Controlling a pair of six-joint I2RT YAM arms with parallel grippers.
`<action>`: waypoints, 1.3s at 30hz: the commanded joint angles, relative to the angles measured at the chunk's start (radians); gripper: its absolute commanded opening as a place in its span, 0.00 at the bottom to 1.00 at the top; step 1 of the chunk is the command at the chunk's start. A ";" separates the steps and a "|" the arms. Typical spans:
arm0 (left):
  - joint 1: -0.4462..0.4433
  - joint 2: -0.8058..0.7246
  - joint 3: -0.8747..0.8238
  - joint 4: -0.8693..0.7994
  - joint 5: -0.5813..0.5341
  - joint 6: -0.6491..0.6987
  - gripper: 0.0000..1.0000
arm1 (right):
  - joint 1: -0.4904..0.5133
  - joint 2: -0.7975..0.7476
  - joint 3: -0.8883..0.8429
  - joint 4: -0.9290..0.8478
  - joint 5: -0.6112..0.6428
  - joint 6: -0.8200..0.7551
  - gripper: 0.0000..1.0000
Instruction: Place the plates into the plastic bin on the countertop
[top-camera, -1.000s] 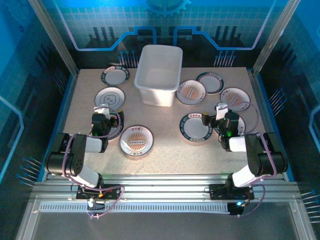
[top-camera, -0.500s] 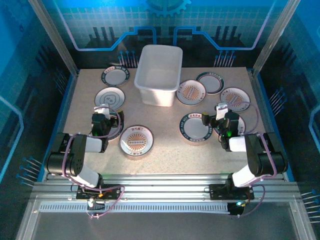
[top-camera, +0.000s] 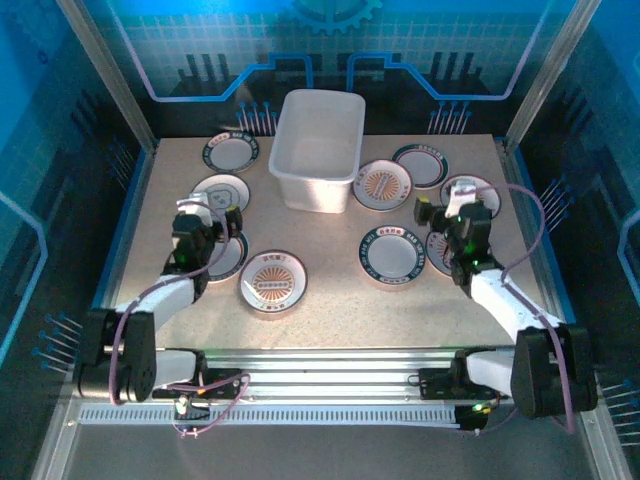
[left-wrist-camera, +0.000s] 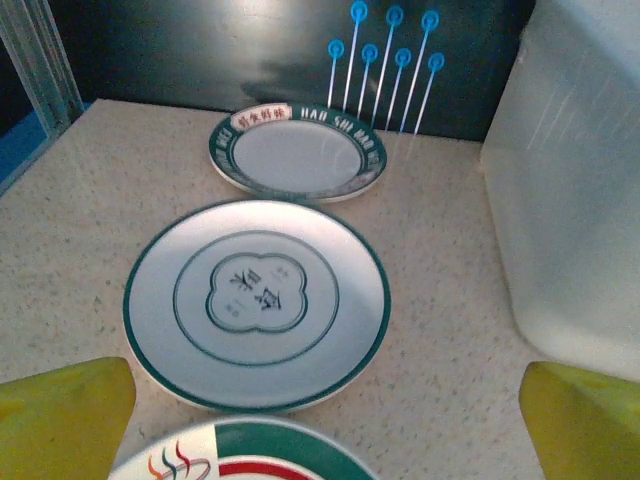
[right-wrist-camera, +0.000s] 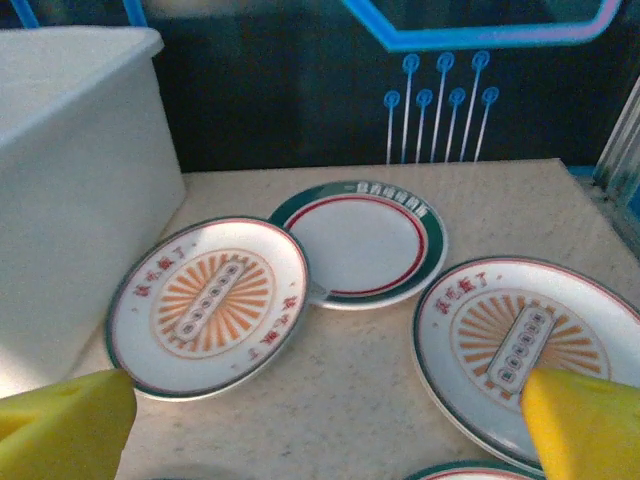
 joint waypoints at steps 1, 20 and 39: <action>0.007 -0.091 0.156 -0.380 0.011 -0.097 0.99 | 0.048 0.013 0.222 -0.452 -0.051 0.161 0.98; 0.006 -0.174 0.490 -1.063 0.266 -0.335 0.99 | 0.280 0.722 1.163 -1.017 -0.154 0.317 0.81; 0.007 -0.155 0.557 -1.246 0.239 -0.352 0.99 | 0.302 0.857 1.302 -1.109 -0.127 0.189 0.40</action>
